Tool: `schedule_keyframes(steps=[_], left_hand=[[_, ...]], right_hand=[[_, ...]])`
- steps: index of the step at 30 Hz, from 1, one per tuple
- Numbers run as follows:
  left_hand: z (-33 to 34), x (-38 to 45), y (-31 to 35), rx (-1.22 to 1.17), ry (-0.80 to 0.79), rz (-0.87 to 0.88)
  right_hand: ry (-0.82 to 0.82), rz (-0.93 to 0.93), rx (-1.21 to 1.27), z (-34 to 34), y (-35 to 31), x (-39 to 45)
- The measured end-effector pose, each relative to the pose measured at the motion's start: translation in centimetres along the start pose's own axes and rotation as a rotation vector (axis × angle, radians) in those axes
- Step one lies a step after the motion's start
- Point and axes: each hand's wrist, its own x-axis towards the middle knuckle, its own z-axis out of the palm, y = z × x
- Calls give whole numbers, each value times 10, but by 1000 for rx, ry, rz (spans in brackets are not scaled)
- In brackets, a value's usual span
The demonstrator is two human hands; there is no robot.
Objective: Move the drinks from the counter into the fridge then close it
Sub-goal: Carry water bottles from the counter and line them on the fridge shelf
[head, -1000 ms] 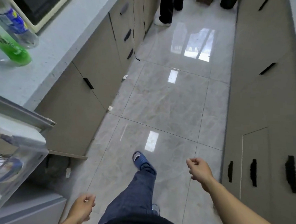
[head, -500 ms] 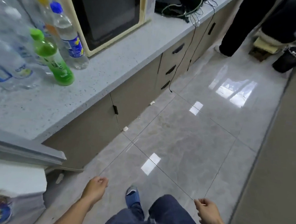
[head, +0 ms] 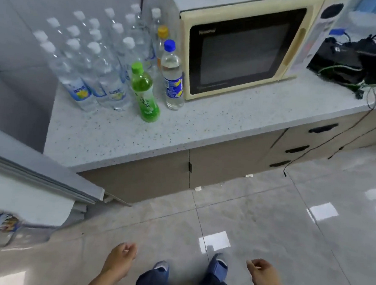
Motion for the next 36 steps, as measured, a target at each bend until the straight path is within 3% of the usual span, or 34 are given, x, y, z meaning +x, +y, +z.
schedule_keyframes(steps=[6, 12, 15, 26, 32, 36], left_hand=[[13, -27, -1, -216, 209, -105], [9, -36, 49, -428, 392, 0], [1, -32, 92, -539, 405, 90], [-73, 28, 263, -549, 319, 500], [-110, 47, 311, -618, 447, 541], [-124, 46, 327, -656, 524, 526]], right_hand=[[-121, -222, -59, -17, -99, 40], [-238, -381, -45, 0, -199, 24], [-239, -537, -35, 9, -250, 6], [-141, -1014, 36, 18, -443, -55], [-57, -1361, -31, 49, -539, -89], [-113, -1330, -145, 63, -581, -102]])
